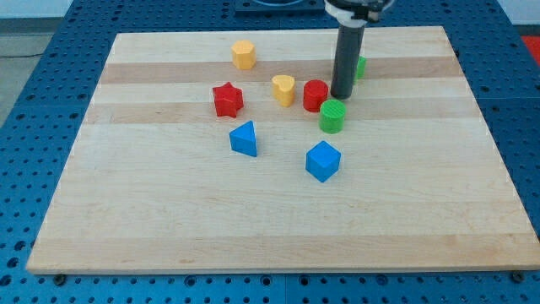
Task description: Push the red star into the red circle
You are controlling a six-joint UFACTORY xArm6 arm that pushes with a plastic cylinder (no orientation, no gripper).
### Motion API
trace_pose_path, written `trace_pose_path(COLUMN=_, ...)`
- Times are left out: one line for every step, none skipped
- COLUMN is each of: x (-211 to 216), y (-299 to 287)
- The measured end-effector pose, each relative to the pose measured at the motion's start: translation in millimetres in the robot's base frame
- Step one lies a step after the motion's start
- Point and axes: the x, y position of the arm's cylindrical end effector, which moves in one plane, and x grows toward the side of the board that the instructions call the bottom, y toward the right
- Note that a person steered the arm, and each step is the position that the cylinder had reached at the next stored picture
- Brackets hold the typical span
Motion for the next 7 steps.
trace_pose_path(x=-26.5, y=-22.8)
trace_pose_path(x=-44.7, y=-86.9)
trace_pose_path(x=-52.0, y=-154.3)
trace_pose_path(x=-38.4, y=-210.8)
trace_pose_path(x=-2.2, y=-248.5)
trace_pose_path(x=12.7, y=-242.5)
trace_pose_path(x=16.1, y=-209.8)
